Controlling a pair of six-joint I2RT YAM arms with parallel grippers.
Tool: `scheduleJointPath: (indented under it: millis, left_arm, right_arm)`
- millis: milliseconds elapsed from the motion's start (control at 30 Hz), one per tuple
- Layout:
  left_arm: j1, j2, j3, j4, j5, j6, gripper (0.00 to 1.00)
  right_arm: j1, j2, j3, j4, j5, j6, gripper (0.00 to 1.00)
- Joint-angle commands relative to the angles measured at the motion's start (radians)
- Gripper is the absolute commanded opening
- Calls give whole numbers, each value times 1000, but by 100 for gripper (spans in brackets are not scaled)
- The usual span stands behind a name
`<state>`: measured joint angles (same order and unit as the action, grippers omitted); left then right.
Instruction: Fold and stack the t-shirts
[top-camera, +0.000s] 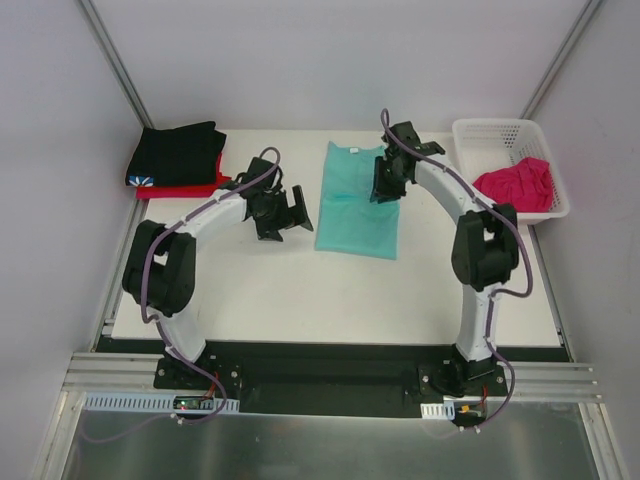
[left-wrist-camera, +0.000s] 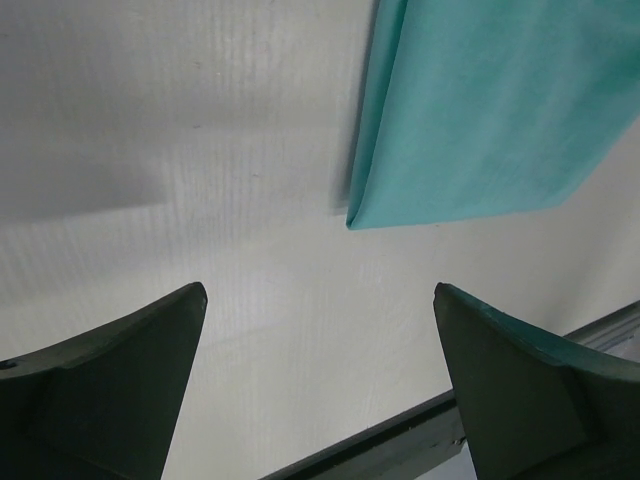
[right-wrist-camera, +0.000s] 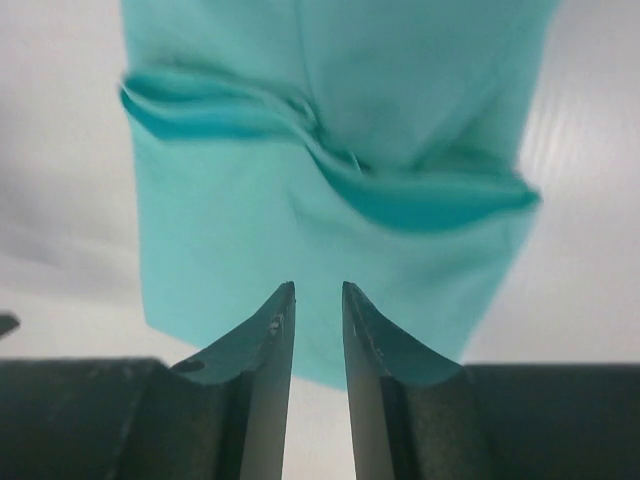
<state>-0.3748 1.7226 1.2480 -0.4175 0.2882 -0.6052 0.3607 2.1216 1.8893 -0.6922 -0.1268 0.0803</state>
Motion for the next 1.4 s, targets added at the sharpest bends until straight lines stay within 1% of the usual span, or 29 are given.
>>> scheduleJointPath:
  millis: [0, 33, 67, 100, 133, 267, 367, 433, 500, 600, 767, 1033, 1267, 1367]
  left_arm:
    - [-18, 80, 24, 121, 115, 24, 96]
    - [-21, 100, 25, 135, 117, 19, 95]
    - [-24, 110, 22, 170, 121, 16, 91]
    - [-24, 121, 24, 183, 134, 9, 90]
    - [-24, 140, 25, 190, 138, 2, 89]
    - [-30, 158, 33, 227, 146, -18, 87]
    - [-32, 166, 33, 246, 150, -27, 84]
    - [-32, 173, 31, 258, 151, -31, 83]
    - [-33, 187, 33, 267, 155, -36, 81]
    - [-35, 209, 34, 276, 164, -44, 80]
    - [-45, 233, 41, 296, 167, -60, 77]
    - [-67, 281, 53, 319, 164, -88, 75]
    - [-78, 298, 34, 345, 157, -114, 72]
    - [-79, 302, 18, 361, 152, -125, 64]
  right_arm:
    - [-19, -259, -300, 28, 47, 41, 29]
    - [-23, -334, -359, 43, 47, 48, 29]
    - [-26, -365, -408, 77, 46, 53, 29]
    - [-37, -397, -494, 91, 53, 64, 29]
    - [-43, -446, -525, 101, 58, 65, 29]
    - [-81, -500, -624, 125, 49, 69, 30]
    - [-92, -505, -676, 144, 21, 72, 34]
    - [-94, -505, -715, 166, 18, 75, 39]
    - [-98, -503, -739, 183, 7, 78, 43]
    - [-111, -489, -768, 207, -16, 82, 45]
    - [-123, -480, -800, 249, -42, 88, 45]
    - [-132, -453, -835, 293, -69, 98, 45]
    - [-132, -424, -875, 339, -99, 115, 42]
    - [-132, -420, -886, 352, -102, 115, 42]
